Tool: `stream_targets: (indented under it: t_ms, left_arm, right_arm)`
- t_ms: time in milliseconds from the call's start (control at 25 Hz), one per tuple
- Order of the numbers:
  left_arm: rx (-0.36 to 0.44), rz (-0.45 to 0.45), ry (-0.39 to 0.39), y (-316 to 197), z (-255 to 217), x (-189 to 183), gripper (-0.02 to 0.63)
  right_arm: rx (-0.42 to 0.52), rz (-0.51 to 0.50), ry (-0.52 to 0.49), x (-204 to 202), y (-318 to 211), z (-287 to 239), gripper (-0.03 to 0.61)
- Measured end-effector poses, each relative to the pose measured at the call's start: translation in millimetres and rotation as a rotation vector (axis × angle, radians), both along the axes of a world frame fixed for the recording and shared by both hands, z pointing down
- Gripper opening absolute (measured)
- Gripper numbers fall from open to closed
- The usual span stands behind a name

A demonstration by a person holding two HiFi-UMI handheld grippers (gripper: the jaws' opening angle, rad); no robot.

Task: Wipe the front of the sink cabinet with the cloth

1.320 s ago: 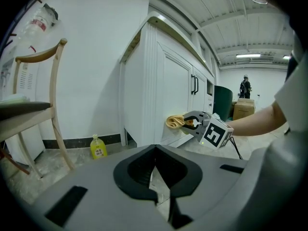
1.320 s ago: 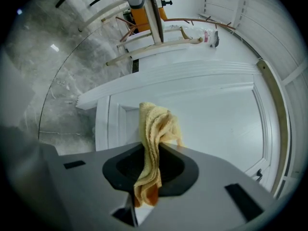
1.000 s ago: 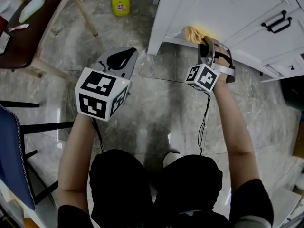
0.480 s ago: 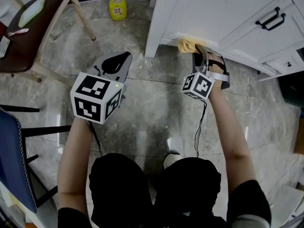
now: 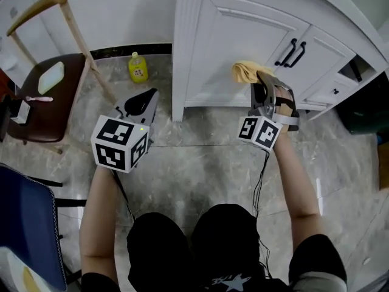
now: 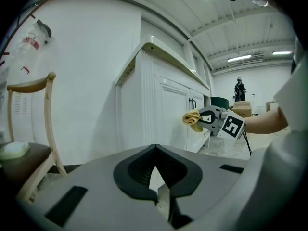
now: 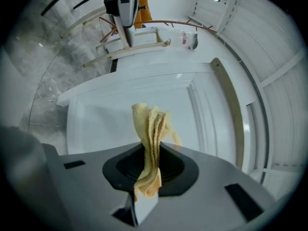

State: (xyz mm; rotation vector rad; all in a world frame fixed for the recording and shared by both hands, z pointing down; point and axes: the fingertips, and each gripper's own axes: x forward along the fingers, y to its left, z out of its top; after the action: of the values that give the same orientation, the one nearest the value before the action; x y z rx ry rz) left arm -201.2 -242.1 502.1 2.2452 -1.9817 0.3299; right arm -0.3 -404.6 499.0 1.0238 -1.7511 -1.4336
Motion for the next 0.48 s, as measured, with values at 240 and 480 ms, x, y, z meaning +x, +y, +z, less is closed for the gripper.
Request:
stream_targets:
  t_ms: [240, 480]
  left_arm:
    - [0.097, 0.039, -0.048, -13, -71, 15, 0.015]
    - [0.116, 0.066, -0.053, -24, -105, 29, 0.015]
  right_arm:
    - [0.150, 0.001, -0.063, 11, -8, -110, 0.064]
    - [0.259, 0.019, -0.055, 15, -27, -168, 0.064]
